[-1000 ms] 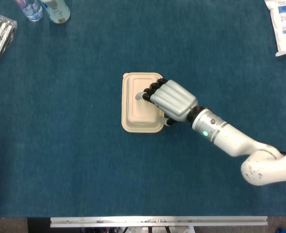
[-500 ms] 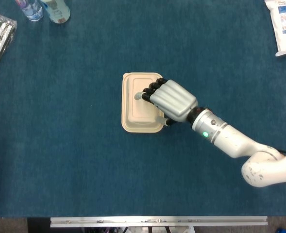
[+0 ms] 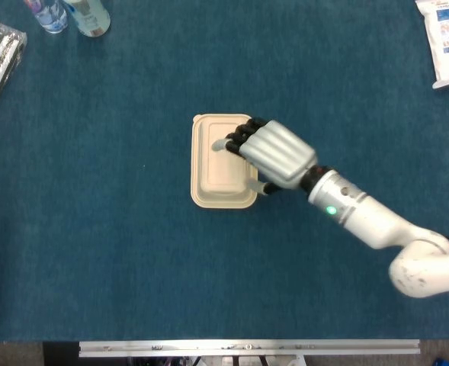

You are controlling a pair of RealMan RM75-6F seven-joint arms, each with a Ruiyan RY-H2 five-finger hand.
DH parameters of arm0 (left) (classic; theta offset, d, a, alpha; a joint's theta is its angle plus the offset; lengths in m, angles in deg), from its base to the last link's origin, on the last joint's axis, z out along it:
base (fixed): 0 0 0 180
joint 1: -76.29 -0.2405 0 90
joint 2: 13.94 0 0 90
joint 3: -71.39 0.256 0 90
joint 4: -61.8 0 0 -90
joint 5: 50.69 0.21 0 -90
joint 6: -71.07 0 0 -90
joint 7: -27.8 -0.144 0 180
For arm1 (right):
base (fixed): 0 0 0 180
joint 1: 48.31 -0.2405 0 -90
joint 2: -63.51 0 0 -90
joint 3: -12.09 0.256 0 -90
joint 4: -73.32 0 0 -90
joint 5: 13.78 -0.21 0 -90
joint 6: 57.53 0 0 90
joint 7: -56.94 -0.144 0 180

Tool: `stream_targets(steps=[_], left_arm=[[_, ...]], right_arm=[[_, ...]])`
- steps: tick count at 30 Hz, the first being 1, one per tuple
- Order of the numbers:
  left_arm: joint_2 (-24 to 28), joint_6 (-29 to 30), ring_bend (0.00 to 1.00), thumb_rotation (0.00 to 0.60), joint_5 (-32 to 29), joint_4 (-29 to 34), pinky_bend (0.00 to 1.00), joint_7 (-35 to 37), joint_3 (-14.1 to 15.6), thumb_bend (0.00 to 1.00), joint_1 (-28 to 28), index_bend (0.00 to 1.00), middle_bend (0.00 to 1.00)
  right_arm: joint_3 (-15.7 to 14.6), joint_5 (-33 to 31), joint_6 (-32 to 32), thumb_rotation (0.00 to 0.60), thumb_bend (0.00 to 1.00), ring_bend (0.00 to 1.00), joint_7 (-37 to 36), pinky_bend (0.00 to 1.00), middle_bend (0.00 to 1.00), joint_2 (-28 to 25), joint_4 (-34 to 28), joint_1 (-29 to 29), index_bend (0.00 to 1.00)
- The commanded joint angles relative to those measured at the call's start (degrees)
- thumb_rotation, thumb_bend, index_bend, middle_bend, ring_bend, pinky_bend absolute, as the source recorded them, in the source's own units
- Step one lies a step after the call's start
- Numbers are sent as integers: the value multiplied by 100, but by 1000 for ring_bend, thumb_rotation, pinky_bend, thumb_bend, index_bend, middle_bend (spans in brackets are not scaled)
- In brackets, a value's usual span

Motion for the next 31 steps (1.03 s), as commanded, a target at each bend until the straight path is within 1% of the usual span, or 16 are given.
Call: stream_targets(steps=[1,3,5,10,15,22,26,31], left_arm=[[-4,-35,318,600,-35,-35,285,19,-26,397,23,334,341],[-5,-81,318,600,-73,-80,285,48,-54,397,52,334,341],[-8,-124,318,600,-97,-119,284,63,-77,397,84,334,341],[-85,-323,318,600,-159,-219,285,50,-132,397,220,334,340],[-183,-493,318,600,-111,-233,284,-47,-183,397,399,335,340],[-348,-524,318,600,-52,-219,285,-266,-261,397,551,334,340],[-398,-534,318,600,-25,-180,285,-347,-270,398,602,334,340],[-404,-573,318,600,-25,-137,285,-414,-262,397,649,334,339]], right_arm=[[-137,358,-598,600,231,264,-134,255,352,-634,-482,425,250],[-332,486,-1092,600,228,264,-116,255,352,-1085,-703,830,251],[-499,600,-1528,600,226,264,-158,255,352,-1411,-806,1189,251],[-929,862,-2708,600,215,264,-612,255,359,-2021,-753,2225,251],[-1118,985,-3529,600,211,264,-755,255,359,-2387,-637,2958,250],[-1251,1008,-4180,600,208,264,-957,255,359,-2578,-539,3712,250],[-1258,968,-4275,600,207,264,-1075,255,359,-2615,-465,3967,250],[-1185,1005,-4215,600,207,264,-1187,255,359,-2600,-380,4083,251]])
